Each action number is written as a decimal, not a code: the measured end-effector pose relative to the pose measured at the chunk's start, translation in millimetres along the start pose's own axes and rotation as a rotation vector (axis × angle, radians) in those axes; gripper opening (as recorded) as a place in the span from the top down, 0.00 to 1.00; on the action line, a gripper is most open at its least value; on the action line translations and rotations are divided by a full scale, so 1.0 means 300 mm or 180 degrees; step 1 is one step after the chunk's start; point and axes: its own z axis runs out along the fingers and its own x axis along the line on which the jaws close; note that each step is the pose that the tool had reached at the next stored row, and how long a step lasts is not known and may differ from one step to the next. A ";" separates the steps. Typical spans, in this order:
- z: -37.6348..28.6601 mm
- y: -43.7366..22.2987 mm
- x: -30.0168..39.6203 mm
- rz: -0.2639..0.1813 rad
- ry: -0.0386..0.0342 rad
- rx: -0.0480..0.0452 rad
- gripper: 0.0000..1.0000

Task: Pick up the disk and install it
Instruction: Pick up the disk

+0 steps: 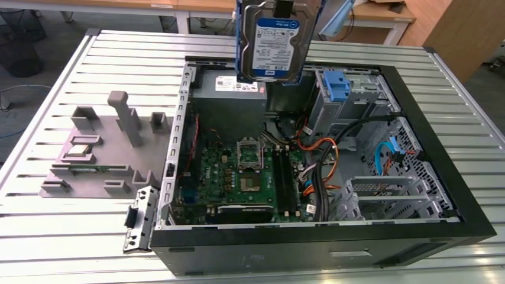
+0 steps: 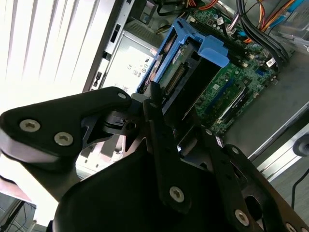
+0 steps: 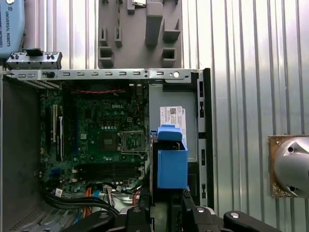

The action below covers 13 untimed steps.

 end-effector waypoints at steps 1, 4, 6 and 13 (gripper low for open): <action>0.000 0.000 0.003 0.0000 0.0000 0.0000 0.65; 0.000 -0.002 0.013 0.0000 0.0000 0.0000 0.65; -0.001 -0.002 0.022 0.0000 0.0000 0.0000 0.65; -0.002 -0.004 0.057 0.0000 0.0000 0.0000 0.65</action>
